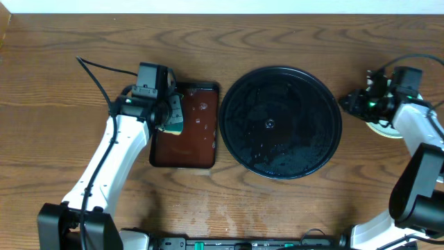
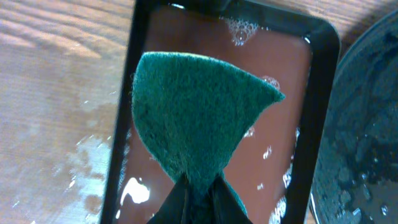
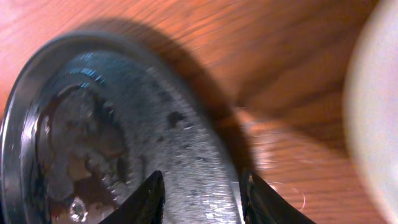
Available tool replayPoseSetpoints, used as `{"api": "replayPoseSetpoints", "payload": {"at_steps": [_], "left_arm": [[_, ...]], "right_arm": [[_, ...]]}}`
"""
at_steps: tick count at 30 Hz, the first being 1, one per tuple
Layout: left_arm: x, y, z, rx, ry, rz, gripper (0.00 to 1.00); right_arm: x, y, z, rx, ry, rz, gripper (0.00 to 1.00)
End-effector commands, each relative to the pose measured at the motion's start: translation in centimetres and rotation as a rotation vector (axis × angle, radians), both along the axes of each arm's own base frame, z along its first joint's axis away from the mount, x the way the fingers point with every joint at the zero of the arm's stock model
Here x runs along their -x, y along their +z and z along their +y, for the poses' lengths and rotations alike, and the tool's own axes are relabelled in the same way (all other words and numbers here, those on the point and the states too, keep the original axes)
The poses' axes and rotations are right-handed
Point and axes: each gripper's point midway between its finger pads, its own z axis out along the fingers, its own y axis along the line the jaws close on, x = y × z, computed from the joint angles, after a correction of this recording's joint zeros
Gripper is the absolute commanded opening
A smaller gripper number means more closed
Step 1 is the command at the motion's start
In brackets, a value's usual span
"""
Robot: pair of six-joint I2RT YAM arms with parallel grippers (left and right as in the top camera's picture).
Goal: Clean dirty plates on tray and stack at the side
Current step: 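Lower the sponge into the small brown tray with the left gripper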
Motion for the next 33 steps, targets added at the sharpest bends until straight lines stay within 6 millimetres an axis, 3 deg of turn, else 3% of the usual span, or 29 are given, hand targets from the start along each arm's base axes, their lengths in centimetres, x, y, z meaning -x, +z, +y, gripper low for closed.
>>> {"api": "replayPoseSetpoints", "payload": {"at_steps": [1,14,24,27,31,32,33], "left_arm": [[0.2,-1.8,-0.3,0.007,-0.018,0.012,0.08],[-0.5,-6.4,-0.4,-0.008,-0.017,0.093,0.08],[-0.6,-6.4,0.2,-0.040,-0.002,0.085,0.49],[-0.9,-5.4,0.2,-0.040,-0.012,0.061,0.57],[-1.9,-1.6,0.0,-0.024,-0.014,-0.048,0.63],[-2.1,-0.2,0.0,-0.018,-0.013,-0.086,0.64],[-2.3,1.0,0.0,-0.011,-0.012,-0.125,0.64]], "right_arm": [[0.0,-0.3,2.3,0.009,0.079,-0.002,0.38],[-0.1,-0.5,3.5,0.078,0.159,-0.018,0.41],[-0.4,-0.4,3.4,0.109,0.204,-0.052,0.45],[-0.7,0.2,3.3,0.159,0.280,-0.100,0.52],[-1.8,2.2,3.1,0.181,0.279,-0.161,0.61],[-2.3,3.0,3.0,0.190,0.277,-0.190,0.70],[-2.8,3.6,3.0,0.197,0.275,-0.215,0.99]]}}
